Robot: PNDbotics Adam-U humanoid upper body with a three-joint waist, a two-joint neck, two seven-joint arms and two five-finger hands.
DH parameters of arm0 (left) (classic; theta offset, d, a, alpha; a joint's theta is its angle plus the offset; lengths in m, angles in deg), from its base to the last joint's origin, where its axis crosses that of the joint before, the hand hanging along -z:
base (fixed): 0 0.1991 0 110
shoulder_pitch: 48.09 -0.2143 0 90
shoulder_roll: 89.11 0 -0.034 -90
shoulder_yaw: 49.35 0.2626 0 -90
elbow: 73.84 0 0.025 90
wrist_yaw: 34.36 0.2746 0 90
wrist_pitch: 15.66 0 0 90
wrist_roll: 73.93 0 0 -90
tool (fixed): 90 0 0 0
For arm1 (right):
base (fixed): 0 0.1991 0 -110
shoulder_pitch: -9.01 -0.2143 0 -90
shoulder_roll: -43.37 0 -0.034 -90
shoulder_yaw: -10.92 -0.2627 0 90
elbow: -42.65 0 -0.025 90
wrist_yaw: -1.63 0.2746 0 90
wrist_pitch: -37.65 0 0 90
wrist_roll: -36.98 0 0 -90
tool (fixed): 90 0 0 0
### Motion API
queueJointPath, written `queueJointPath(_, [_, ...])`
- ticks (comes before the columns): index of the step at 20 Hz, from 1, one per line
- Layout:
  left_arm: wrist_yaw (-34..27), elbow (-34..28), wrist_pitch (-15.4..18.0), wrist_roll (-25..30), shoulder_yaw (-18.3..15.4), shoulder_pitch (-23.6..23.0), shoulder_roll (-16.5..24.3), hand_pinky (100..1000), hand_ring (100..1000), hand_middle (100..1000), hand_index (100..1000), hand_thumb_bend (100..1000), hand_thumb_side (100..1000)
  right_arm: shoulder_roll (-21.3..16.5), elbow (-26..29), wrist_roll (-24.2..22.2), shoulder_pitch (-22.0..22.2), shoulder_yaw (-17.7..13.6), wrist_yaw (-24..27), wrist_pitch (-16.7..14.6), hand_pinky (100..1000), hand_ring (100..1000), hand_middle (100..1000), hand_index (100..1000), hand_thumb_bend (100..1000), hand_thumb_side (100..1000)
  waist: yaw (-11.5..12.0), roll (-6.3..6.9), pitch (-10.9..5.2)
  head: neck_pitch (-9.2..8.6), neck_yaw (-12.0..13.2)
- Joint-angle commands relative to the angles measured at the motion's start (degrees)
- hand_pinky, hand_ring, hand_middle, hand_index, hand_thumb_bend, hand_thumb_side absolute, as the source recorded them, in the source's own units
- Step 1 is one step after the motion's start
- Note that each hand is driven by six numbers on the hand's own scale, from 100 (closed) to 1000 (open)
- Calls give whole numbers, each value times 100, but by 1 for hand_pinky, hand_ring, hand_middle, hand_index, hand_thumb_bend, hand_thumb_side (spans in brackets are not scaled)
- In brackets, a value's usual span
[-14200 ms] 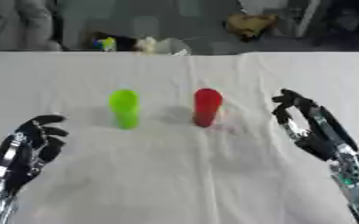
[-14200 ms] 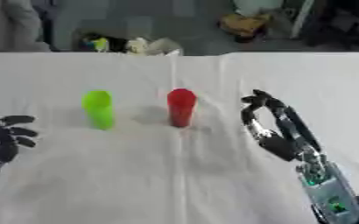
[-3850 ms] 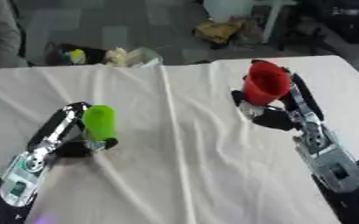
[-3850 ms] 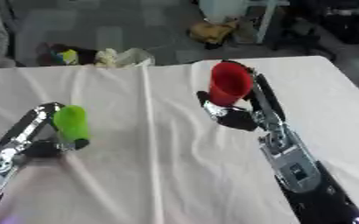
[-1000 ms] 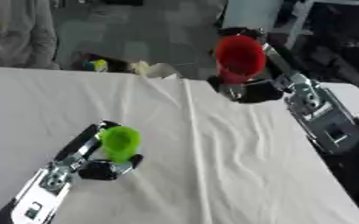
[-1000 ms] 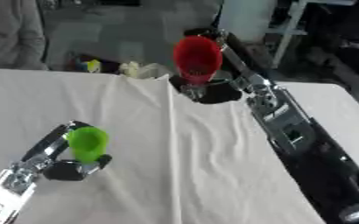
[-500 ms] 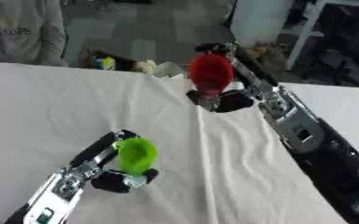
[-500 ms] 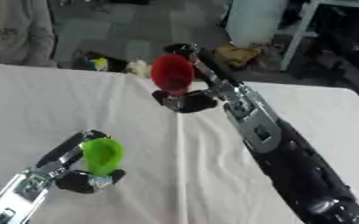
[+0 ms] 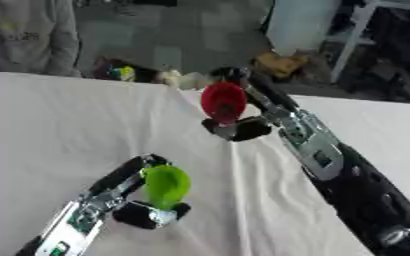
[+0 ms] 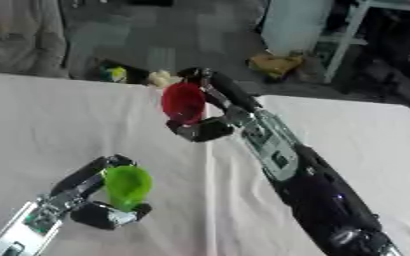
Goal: Pour the contents of one cup into another cup.
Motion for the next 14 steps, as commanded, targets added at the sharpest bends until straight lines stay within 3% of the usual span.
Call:
queueJointPath(1, [49,-26,45,7,25,127,-59,466,342,412,539,183,399,-6,-21,128,-163,-14,-325,-116,879,870,189,550,100,100,5,21,-88,-80,-11])
queueJointPath(14, [140,140,32,-135,-93,210,-145,463,341,411,538,196,393,112,134,601,-199,86,-1386,-408,870,845,204,584,100,100,-136,-20,-122,-80,40])
